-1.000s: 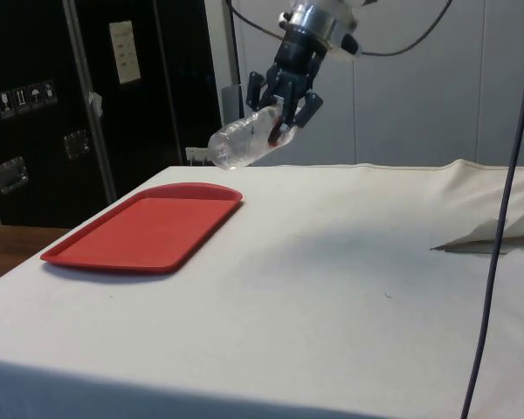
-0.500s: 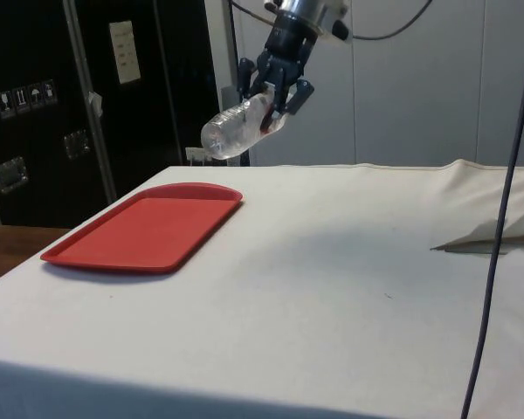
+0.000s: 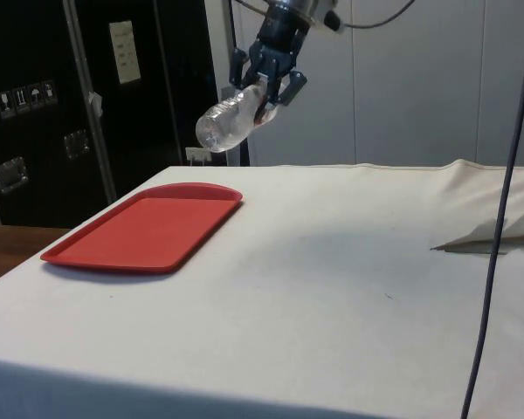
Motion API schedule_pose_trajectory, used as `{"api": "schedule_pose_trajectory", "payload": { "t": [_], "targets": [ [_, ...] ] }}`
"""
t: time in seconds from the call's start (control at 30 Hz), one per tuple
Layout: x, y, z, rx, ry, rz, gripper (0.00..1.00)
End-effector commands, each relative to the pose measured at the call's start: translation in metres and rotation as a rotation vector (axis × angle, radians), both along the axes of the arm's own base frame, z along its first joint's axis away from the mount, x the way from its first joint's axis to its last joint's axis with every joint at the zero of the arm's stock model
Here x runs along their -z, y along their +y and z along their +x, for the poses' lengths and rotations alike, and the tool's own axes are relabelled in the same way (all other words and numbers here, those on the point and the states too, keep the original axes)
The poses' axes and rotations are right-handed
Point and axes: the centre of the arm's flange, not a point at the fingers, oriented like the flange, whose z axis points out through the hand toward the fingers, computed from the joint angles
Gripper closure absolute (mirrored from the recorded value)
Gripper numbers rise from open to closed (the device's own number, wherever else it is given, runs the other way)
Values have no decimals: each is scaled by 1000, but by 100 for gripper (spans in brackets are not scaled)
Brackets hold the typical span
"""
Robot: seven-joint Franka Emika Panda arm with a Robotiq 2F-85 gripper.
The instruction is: Place the bottle upright on the tray.
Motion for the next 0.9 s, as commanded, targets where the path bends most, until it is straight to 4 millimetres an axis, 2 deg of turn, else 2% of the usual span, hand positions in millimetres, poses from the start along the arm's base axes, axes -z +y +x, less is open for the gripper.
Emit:
{"api": "schedule_pose_trajectory", "payload": {
  "t": [0.0,0.17,0.2,0.7,0.87],
  "targets": [
    [0,0,2,1,5,-12,96],
    [-5,0,10,-17,-2,-36,96],
    [-5,0,7,-20,-7,-24,96],
    [-6,-3,41,-51,-11,-106,96],
    [-6,-3,47,-66,-15,-115,96]
  ]
}}
